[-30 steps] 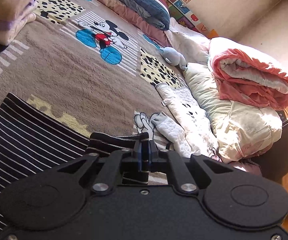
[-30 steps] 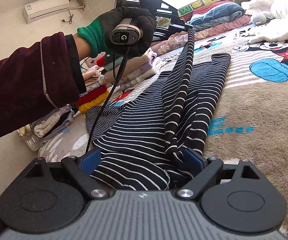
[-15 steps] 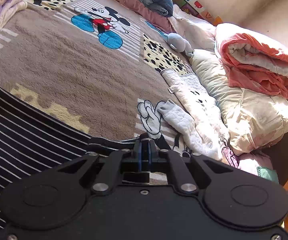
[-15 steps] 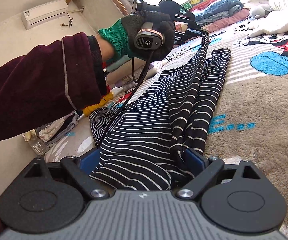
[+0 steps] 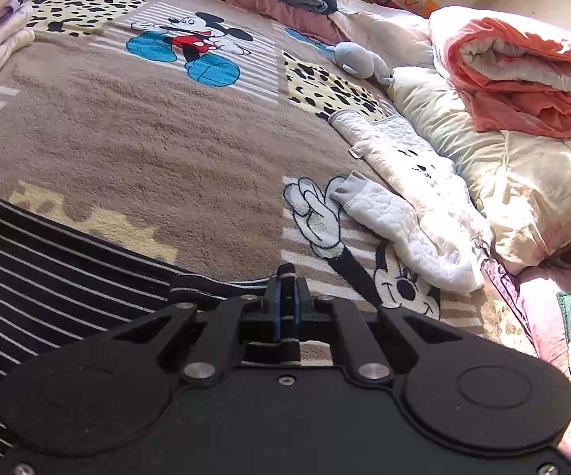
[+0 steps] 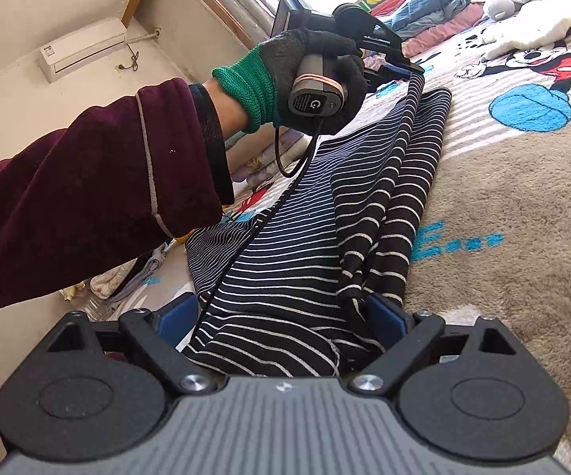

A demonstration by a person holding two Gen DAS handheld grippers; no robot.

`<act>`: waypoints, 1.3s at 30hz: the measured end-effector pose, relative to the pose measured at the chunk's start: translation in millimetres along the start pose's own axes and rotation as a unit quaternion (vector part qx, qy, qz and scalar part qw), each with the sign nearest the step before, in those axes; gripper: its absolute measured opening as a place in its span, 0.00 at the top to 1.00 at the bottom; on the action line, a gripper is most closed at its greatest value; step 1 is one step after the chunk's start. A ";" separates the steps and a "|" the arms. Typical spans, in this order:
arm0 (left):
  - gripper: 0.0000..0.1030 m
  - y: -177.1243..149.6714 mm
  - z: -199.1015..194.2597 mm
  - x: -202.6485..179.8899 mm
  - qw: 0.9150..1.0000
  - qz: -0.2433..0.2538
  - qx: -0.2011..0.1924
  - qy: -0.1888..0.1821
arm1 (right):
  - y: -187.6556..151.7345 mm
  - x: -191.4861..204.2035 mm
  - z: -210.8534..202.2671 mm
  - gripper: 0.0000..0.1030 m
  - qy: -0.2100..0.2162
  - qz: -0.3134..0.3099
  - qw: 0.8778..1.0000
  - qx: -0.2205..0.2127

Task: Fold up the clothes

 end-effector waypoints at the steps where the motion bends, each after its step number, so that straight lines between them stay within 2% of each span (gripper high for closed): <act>1: 0.96 -0.9 2.8 -0.6 1.000 0.003 0.004 -0.004 | 0.0 0.1 0.0 0.12 0.000 0.000 1.000 0.000; 6: 0.94 -3.2 10.4 -5.6 0.999 0.029 0.015 -0.013 | -0.5 1.2 -0.8 0.12 -0.002 -0.002 1.000 0.001; 10: 0.93 1.0 -6.3 -2.1 0.998 0.055 -0.005 -0.022 | 1.5 2.2 -2.8 0.12 -0.008 -0.007 1.000 -0.001; 12: 0.93 2.0 -18.9 -3.0 0.996 0.089 -0.013 -0.020 | 3.7 5.9 -7.9 0.12 -0.017 -0.022 1.000 -0.005; 14: 0.93 2.0 -29.4 -4.2 0.992 0.126 -0.019 -0.018 | 7.0 12.2 -15.5 0.13 -0.033 -0.051 0.998 -0.026; 17: 0.93 -1.7 -36.7 -6.2 0.984 0.178 -0.022 -0.014 | 9.5 27.7 -20.1 0.16 -0.069 -0.123 0.988 -0.062; 21: 0.93 -10.6 -29.5 -14.3 0.970 0.242 -0.013 -0.008 | 5.1 50.0 3.1 0.17 -0.083 -0.203 0.974 -0.060; 23: 0.93 -13.8 -22.2 -19.1 0.965 0.263 -0.008 -0.006 | 4.8 54.9 15.7 0.17 -0.080 -0.222 0.970 -0.049; 26: 0.93 -17.4 -4.8 -23.5 0.959 0.283 0.003 0.007 | 5.6 55.0 29.8 0.17 -0.084 -0.219 0.971 -0.038; 31: 0.93 -24.5 25.1 -13.7 0.951 0.301 0.033 0.063 | 10.9 33.4 40.0 0.17 -0.100 -0.148 0.984 -0.006; 36: 0.91 -25.8 27.3 -15.9 0.947 0.311 0.031 0.078 | 9.5 21.9 34.3 0.17 -0.073 -0.098 0.992 -0.005; 39: 0.91 -22.5 25.8 -20.4 0.946 0.311 0.037 0.086 | 7.7 23.2 35.3 0.17 -0.074 -0.098 0.992 -0.001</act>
Point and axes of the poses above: each gripper's, at about its wrist camera, not at the fingertips, and z roughly the way its jaws point, x to its left, y to its top, the point moved 2 cm from there along z, roughly the way its jaws point, and after that the axes turned 4 degrees about z, right-handed, at the moved point
